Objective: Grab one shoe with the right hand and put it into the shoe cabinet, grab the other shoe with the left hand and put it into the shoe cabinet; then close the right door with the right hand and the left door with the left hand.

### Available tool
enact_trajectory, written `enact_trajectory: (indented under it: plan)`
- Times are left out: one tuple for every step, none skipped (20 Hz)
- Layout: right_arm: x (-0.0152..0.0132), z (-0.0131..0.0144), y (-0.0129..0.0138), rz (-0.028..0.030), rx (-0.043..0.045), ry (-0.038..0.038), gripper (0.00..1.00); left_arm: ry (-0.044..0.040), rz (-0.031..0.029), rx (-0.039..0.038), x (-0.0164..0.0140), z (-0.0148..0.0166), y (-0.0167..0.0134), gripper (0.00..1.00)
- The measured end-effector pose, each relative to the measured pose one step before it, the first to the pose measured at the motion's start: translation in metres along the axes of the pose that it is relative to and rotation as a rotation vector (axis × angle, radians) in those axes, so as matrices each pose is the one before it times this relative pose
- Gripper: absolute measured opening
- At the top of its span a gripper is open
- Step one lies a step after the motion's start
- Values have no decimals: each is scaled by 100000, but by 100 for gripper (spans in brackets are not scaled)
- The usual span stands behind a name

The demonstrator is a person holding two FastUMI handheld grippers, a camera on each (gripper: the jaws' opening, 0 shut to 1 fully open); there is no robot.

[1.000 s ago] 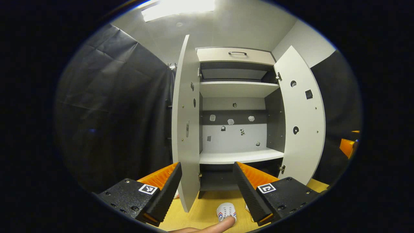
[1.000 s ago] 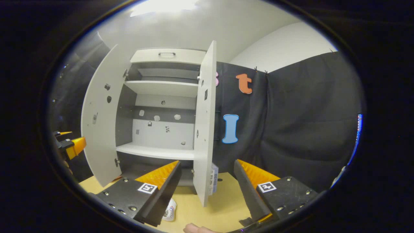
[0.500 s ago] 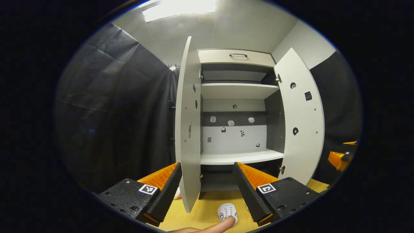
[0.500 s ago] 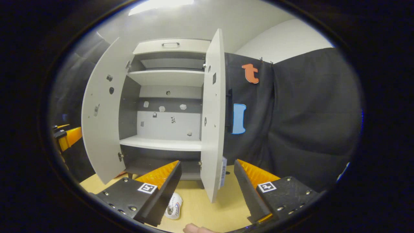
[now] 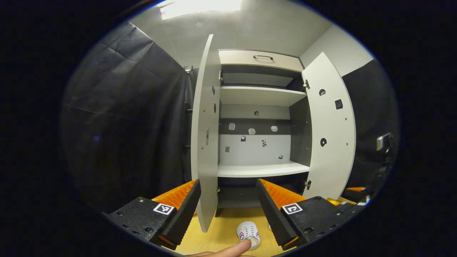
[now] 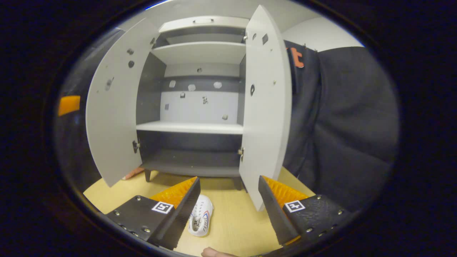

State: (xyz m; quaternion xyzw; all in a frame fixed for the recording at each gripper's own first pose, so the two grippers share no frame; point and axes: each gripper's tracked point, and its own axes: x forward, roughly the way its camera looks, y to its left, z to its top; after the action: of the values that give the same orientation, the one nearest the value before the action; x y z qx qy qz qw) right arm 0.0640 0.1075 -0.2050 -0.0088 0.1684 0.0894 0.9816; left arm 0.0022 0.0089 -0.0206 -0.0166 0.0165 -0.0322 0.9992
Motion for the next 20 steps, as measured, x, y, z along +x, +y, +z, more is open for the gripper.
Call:
enact_trajectory:
  plan:
    - [1140, -1853, 1167, 1550, 473, 4135, 98, 820, -839, -191, 184, -232, -56, 94]
    - [1136, -2030, 1206, 1533, 259, 4522, 98, 846, -474, -1, 191, -303, -21, 94]
    - [909, -1840, 1044, 1192, -896, 3453, 98, 426, 519, 325, 206, -176, 192, 94]
    - [1130, -1640, 999, 1407, -949, 2745, 98, 124, 908, 161, 132, -145, 340, 94]
    - [1071, -1633, 1154, 1635, -547, 3501, 98, 122, 752, 35, 112, -123, 249, 94]
    - [1070, -1687, 1150, 1615, 201, 3709, 98, 480, 904, -101, 41, -195, 382, 93]
    - [1137, -1518, 772, 789, -137, 3733, 98, 138, 582, -170, 125, -106, 263, 94]
    - [1169, -1598, 618, 193, -1030, 3447, 98, 321, 695, 249, 75, -133, 222, 94]
    - [999, -1285, 525, -141, -1429, 2957, 98, -187, 822, 245, 98, -168, 351, 94]
    - [1008, -1153, 450, -367, -988, 2428, 96, -430, 819, 41, 64, 52, 297, 94]
    - [756, -830, 467, 336, -72, 2114, 91, -112, 319, 94, 67, -118, 241, 94]
    - [491, -741, 440, 331, 377, 2109, 89, 383, 104, -4, 23, -340, 152, 94]
    - [640, -343, 210, -103, 325, 976, 81, 400, 69, -147, 141, -183, 200, 94]
    - [534, -295, 427, 1166, -251, 151, 74, 511, 286, -201, 104, -263, 280, 94]
    - [650, -243, -372, -2204, -785, 153, 64, 343, 357, -310, 95, -186, 202, 94]
    - [56, -198, 284, 749, 238, 262, 56, 251, 185, -197, 98, -233, 178, 94]
    - [390, -274, 176, 451, 790, 1219, 49, 180, 190, -128, 128, -161, 180, 94]
    - [225, -28, 8, 390, 1199, -401, 44, 278, 274, -221, 96, -285, 239, 94]
    - [308, 250, 14, 488, 1073, -1346, 43, 219, 152, -265, 98, -121, 150, 94]
    - [87, -19, -16, -219, 2485, -517, 43, -3, -42, -522, 93, -187, 83, 94]
